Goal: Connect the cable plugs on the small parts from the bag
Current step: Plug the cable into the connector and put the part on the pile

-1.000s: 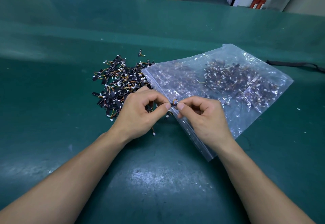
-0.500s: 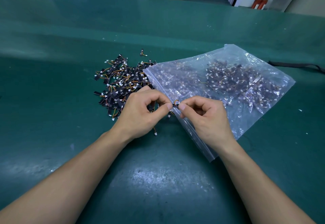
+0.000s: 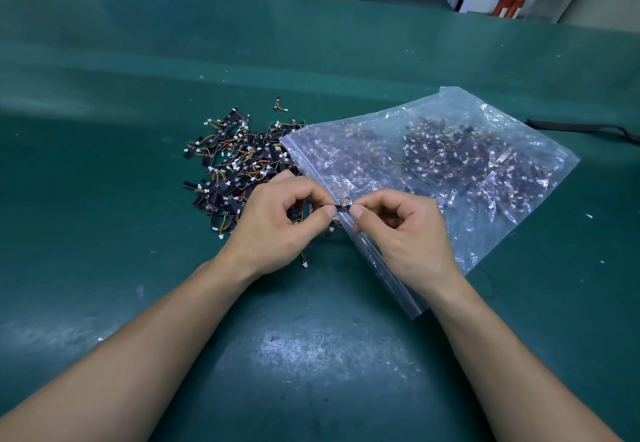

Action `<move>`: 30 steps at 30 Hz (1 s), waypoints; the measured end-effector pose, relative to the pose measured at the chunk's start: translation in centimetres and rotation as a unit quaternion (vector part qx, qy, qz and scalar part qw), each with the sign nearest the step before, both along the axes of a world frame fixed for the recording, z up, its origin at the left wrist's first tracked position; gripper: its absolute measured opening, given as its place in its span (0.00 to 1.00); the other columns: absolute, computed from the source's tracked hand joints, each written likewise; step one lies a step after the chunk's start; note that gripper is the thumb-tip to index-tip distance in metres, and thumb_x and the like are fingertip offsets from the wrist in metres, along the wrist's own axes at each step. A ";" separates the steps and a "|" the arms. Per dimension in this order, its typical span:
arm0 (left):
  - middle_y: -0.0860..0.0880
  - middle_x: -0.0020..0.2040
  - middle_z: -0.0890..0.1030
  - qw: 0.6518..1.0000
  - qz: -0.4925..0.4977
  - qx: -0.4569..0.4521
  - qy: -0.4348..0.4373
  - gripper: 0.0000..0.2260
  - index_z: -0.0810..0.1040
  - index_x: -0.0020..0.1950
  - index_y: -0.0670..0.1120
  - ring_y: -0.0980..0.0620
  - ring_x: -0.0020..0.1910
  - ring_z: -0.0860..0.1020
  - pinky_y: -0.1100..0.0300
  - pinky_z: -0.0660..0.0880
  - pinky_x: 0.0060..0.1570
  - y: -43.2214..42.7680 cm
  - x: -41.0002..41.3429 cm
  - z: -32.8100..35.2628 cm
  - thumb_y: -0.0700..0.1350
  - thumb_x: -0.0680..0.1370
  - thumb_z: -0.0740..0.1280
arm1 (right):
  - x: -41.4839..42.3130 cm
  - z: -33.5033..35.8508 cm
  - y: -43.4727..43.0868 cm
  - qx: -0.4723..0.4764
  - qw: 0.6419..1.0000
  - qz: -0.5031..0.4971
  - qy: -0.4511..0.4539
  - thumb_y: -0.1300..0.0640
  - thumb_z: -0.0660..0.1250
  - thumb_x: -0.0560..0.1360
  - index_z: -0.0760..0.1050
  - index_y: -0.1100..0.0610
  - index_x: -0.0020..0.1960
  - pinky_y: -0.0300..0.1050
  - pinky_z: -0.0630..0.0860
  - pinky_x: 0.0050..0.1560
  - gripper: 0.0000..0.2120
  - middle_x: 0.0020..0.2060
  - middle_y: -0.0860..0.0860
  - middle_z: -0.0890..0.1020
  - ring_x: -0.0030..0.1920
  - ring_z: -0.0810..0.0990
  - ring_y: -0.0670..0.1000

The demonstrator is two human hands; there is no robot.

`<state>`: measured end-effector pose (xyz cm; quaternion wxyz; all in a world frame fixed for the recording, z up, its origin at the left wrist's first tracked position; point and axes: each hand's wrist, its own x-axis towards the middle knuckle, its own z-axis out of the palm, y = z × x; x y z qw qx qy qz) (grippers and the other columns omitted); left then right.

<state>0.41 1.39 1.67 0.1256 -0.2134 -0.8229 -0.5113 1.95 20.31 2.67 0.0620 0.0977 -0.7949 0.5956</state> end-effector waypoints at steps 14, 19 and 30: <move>0.55 0.36 0.80 1.000 0.000 -0.001 0.003 0.05 0.81 0.40 0.49 0.52 0.40 0.73 0.59 0.70 0.43 0.1 0.2 0.2 0.49 0.74 0.69 | -0.1 0.1 0.1 -0.001 1.000 0.005 0.007 0.64 0.72 0.76 0.83 0.51 0.38 0.47 0.73 0.35 0.12 0.32 0.51 0.84 0.33 0.76 0.50; 0.55 0.36 0.80 1.000 0.006 -0.002 0.010 0.04 0.81 0.39 0.50 0.52 0.40 0.73 0.58 0.71 0.43 0.1 0.1 0.1 0.44 0.75 0.70 | -0.1 -0.2 0.2 0.004 1.000 0.001 0.021 0.62 0.74 0.74 0.83 0.50 0.40 0.51 0.71 0.32 0.09 0.33 0.50 0.84 0.32 0.74 0.52; 0.60 0.35 0.78 0.999 0.020 -0.004 0.028 0.06 0.80 0.39 0.52 0.53 0.40 0.73 0.61 0.70 0.42 -0.1 -0.1 0.2 0.43 0.74 0.71 | -0.9 -1.0 1.8 0.249 0.966 -0.065 0.038 0.54 0.79 0.66 0.80 0.43 0.45 0.38 0.69 0.35 0.12 0.34 0.37 0.81 0.31 0.76 0.38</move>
